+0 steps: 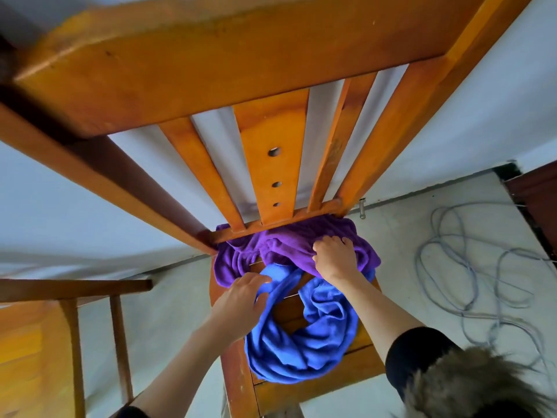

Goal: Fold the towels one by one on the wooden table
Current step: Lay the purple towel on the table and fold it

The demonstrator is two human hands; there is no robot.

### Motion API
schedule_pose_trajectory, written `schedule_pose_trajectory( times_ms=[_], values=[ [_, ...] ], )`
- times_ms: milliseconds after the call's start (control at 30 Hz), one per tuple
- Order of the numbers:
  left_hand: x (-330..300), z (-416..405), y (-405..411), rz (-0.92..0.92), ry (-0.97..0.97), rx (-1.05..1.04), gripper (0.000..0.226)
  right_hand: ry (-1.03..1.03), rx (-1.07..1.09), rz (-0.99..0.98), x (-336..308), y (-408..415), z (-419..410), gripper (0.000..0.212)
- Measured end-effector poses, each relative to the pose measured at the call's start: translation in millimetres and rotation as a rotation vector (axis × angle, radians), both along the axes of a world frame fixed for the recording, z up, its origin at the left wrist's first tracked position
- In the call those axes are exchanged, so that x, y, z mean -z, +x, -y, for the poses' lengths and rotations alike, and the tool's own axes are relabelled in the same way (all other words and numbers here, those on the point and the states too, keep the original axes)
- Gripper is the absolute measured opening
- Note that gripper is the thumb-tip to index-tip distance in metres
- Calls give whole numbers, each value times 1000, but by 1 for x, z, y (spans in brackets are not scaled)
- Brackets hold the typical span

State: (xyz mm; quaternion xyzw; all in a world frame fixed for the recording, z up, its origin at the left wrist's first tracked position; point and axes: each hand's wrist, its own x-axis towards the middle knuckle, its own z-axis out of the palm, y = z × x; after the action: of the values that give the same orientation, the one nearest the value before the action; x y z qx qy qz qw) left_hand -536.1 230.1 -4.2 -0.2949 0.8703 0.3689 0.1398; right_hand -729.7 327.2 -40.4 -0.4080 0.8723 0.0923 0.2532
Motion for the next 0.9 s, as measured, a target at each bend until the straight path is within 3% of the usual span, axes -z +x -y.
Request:
schedule_pose_trajectory(
  times_ms=[200,300,433,500,600,667,767,900],
  values=[
    [-1,-2,7,29,12,7,37,-226,31,34,0,28,-14,24],
    [-5,-3,5,31,5,43,36,-136,20,-22,0,18,-12,45],
    [8,-1,1,-14,-16,-5,35,-75,-96,-99,15,8,3,29],
    [16,-1,3,-24,-15,-20,35,-192,-43,-27,21,13,3,23],
    [18,-7,9,-34,10,-31,37,-534,240,188,7,23,-14,14],
    [13,-10,7,-74,-3,-59,43,-641,268,230,-15,27,-28,12],
    [-3,-14,-3,-155,-63,-101,51,-692,144,249,-53,37,-46,12],
    [-15,-19,-18,-132,-51,-80,55,-616,100,343,-82,59,-68,13]
  ],
)
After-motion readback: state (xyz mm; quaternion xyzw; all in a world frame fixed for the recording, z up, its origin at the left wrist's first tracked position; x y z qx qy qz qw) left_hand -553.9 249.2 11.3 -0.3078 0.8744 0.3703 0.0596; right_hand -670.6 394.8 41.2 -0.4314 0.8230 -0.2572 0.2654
